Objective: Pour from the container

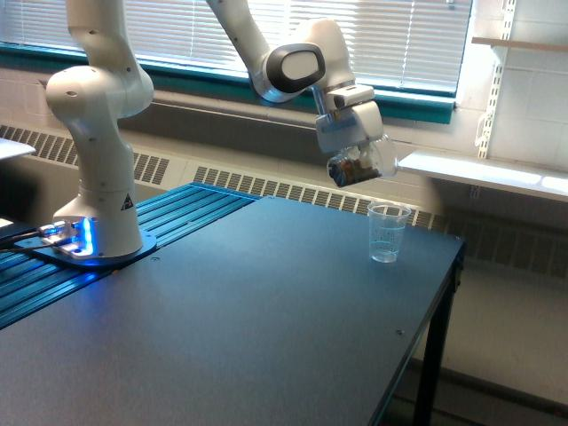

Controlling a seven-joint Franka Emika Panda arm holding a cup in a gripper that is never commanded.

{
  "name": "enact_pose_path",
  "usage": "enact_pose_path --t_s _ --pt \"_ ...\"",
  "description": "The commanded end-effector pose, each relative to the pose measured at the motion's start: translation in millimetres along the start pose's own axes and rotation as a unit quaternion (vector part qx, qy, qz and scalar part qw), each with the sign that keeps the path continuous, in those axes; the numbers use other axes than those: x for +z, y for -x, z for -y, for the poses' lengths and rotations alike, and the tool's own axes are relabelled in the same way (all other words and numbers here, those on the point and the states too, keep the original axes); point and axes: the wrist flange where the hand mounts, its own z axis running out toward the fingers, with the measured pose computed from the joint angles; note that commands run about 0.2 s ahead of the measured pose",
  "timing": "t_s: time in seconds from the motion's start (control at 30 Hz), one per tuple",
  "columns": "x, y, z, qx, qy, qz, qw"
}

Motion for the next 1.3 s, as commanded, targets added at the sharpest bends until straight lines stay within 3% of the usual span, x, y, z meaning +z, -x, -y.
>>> enact_pose_path --t_s 0.03,1.3 --pt "2.5 -1 15 -0.001 0.004 0.003 1.0" --pt "21.0 -2 52 -0.063 0.063 0.037 0.9953"
